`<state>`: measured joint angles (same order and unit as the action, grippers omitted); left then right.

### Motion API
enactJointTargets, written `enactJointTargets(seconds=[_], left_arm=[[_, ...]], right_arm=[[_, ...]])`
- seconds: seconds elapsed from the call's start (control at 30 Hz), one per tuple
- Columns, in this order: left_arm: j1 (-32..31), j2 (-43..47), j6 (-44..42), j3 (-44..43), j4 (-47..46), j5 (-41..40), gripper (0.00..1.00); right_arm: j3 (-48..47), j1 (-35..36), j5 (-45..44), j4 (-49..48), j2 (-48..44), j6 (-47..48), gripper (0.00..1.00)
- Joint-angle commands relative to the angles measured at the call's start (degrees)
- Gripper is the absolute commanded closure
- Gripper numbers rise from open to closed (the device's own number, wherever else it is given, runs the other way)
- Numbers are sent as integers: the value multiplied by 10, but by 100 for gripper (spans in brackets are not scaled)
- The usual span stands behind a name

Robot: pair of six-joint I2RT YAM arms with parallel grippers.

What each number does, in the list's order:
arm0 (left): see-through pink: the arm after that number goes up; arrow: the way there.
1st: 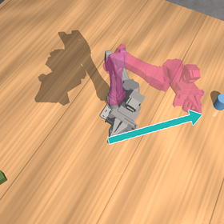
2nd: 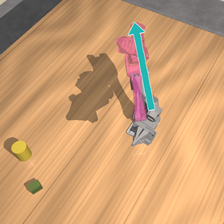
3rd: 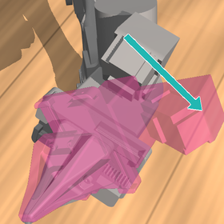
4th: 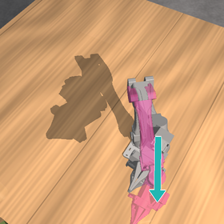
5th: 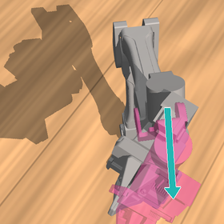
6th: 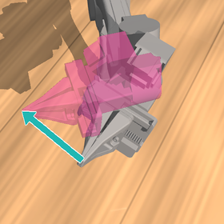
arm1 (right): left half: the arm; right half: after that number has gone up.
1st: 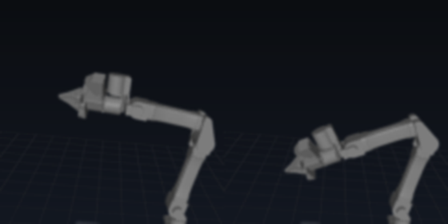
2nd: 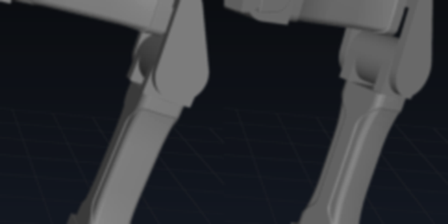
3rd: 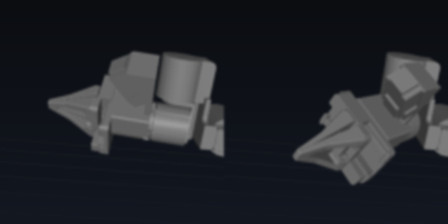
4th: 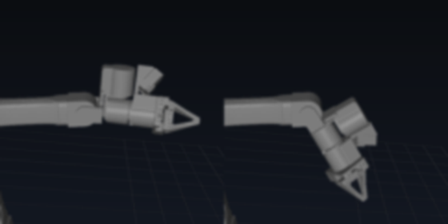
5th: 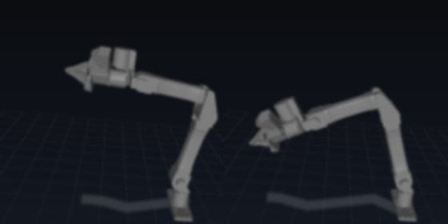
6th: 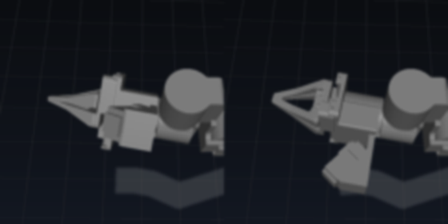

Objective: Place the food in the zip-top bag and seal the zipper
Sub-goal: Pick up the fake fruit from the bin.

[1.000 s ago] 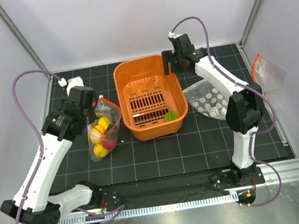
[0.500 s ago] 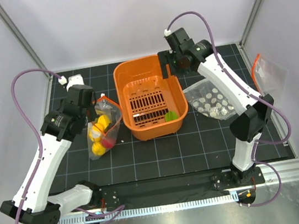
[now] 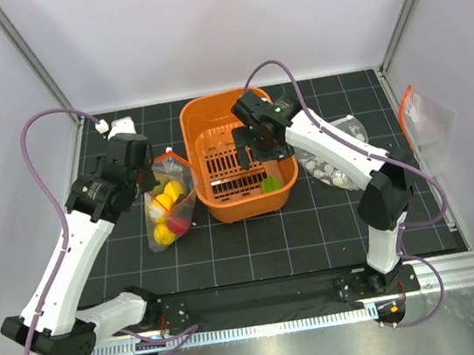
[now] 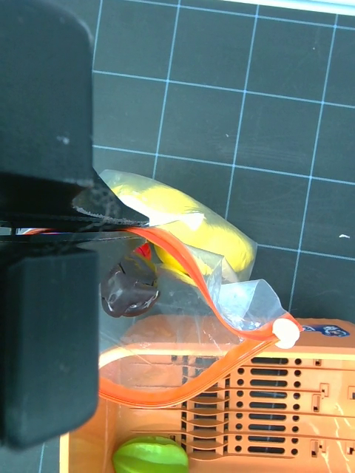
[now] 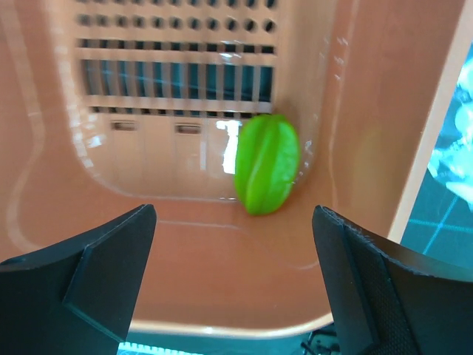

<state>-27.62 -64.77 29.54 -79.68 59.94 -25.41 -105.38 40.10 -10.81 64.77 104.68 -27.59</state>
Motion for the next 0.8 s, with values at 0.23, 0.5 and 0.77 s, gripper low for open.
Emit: enactJointTargets(seconds=[0.23, 0.5, 0.77], left_arm=[[5, 4, -4, -14, -29, 2, 100], [5, 7, -12, -17, -27, -6, 100], [5, 13, -12, -14, -26, -13, 100]], right_arm=[[52, -5, -26, -11, 57, -33, 3], [86, -4, -4, -24, 95, -62, 2], [162, -4, -35, -106, 105, -54, 10]])
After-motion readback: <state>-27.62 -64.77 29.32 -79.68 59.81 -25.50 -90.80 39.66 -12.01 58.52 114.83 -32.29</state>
